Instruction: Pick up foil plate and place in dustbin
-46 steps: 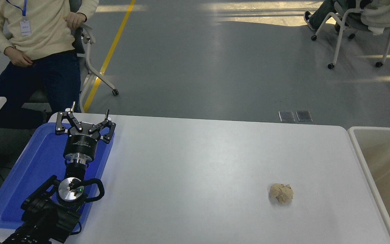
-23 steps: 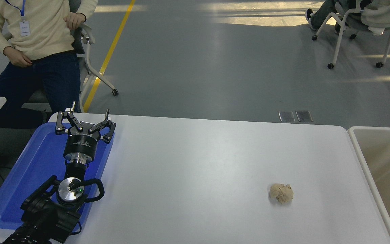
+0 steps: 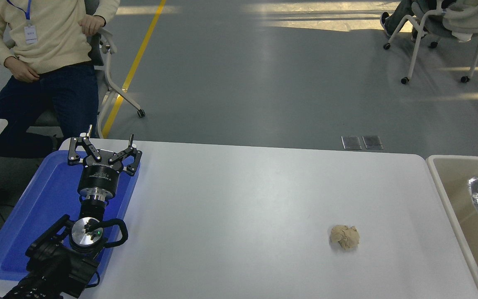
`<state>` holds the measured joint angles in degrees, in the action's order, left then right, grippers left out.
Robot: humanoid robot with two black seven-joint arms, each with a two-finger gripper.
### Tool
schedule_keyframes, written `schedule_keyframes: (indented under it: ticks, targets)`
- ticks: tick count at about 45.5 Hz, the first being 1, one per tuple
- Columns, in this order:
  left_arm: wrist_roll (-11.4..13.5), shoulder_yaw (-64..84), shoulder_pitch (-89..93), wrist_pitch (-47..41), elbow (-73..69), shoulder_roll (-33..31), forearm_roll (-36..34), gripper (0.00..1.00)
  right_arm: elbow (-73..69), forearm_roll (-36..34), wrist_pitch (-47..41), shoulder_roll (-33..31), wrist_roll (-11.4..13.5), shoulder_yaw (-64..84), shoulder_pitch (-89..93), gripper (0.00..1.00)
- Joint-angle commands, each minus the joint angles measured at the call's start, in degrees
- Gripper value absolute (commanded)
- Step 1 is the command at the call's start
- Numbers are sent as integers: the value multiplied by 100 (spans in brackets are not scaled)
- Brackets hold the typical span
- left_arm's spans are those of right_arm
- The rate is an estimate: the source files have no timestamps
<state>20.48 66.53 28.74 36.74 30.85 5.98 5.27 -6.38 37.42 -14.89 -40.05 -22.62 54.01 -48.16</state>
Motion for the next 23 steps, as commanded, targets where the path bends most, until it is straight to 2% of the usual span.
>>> schedule_keyframes:
  ticks: [1,23]
  targets:
    - [0,0,0,0,0,0,0,100,84,-138,117,94,39,-57,105,100]
    - [0,0,0,0,0,0,0,100,40,-314,21,181,-14,-66,-299,99]
